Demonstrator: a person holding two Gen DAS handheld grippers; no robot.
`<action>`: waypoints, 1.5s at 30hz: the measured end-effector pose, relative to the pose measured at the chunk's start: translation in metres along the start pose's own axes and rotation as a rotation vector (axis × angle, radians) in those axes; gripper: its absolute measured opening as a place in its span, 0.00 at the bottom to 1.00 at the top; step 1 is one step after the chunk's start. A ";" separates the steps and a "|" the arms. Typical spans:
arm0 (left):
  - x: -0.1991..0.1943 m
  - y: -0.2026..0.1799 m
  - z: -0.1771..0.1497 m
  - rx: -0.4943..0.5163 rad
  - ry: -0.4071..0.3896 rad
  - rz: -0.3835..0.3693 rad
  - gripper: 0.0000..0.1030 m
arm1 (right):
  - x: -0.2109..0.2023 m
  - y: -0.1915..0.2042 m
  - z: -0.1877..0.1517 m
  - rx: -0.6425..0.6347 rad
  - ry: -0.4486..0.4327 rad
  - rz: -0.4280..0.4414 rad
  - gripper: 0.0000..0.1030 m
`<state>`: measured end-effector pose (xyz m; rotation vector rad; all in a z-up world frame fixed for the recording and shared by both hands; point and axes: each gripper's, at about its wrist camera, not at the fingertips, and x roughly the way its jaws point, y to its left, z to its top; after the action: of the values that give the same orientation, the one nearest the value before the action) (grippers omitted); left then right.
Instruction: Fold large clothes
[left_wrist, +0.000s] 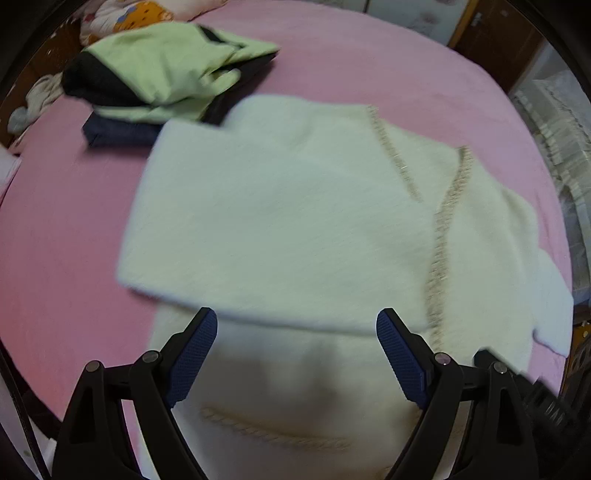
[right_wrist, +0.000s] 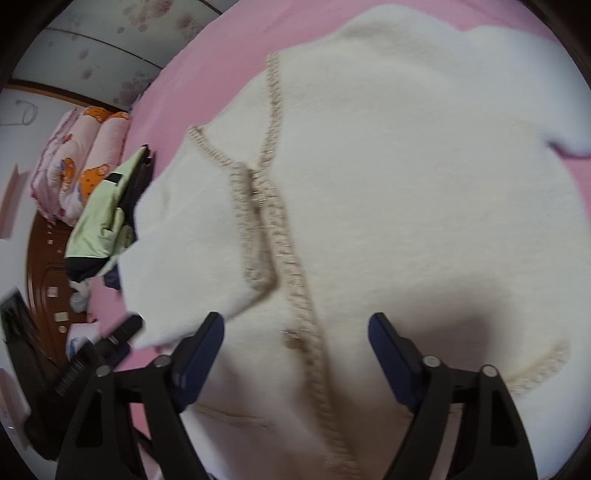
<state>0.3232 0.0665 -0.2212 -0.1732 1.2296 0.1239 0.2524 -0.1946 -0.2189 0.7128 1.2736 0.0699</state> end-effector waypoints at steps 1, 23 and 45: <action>0.005 0.007 -0.002 -0.012 0.018 0.009 0.84 | 0.005 0.003 0.001 0.002 0.008 0.019 0.71; 0.059 0.172 -0.024 -0.218 0.072 0.058 0.72 | 0.065 0.041 0.035 0.054 -0.039 0.027 0.16; 0.039 0.237 -0.028 -0.244 -0.005 -0.006 0.13 | -0.046 0.022 0.079 -0.010 -0.352 -0.028 0.16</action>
<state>0.2655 0.2929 -0.2828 -0.3884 1.2065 0.2689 0.3149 -0.2320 -0.1594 0.6652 0.9452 -0.0703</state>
